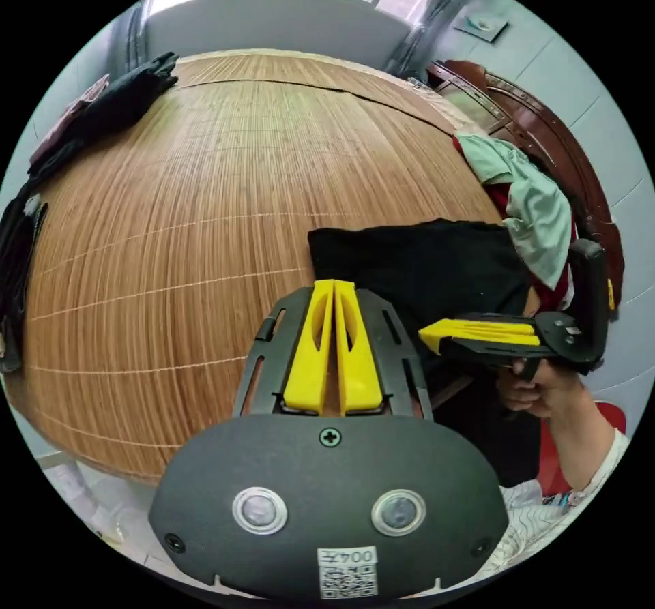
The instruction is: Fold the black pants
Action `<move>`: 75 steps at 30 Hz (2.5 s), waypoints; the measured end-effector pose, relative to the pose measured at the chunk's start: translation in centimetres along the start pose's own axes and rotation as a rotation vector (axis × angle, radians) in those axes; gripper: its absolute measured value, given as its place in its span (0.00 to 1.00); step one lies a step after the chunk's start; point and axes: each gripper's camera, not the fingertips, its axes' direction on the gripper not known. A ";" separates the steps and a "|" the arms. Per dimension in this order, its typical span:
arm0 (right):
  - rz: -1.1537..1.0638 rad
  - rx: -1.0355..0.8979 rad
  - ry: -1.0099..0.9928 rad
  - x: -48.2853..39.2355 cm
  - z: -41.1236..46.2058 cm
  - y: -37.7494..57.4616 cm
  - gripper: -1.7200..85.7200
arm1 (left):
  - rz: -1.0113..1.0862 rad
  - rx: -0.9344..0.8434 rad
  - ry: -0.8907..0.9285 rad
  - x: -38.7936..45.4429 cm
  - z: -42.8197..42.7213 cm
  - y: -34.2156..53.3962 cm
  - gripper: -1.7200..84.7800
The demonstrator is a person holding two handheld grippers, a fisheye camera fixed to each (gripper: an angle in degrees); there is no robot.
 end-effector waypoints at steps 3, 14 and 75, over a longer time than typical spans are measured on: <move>-0.018 0.018 0.021 -1.3 -2.2 1.1 0.01 | -0.071 0.142 0.039 -2.1 -3.4 -0.5 0.02; -0.078 0.142 0.069 -5.6 -7.6 7.0 0.01 | 0.080 -0.152 0.085 1.0 4.3 -3.9 0.02; -0.412 0.186 0.185 -32.4 -8.5 9.6 0.03 | 0.079 -0.227 0.143 -1.5 6.9 -8.5 0.03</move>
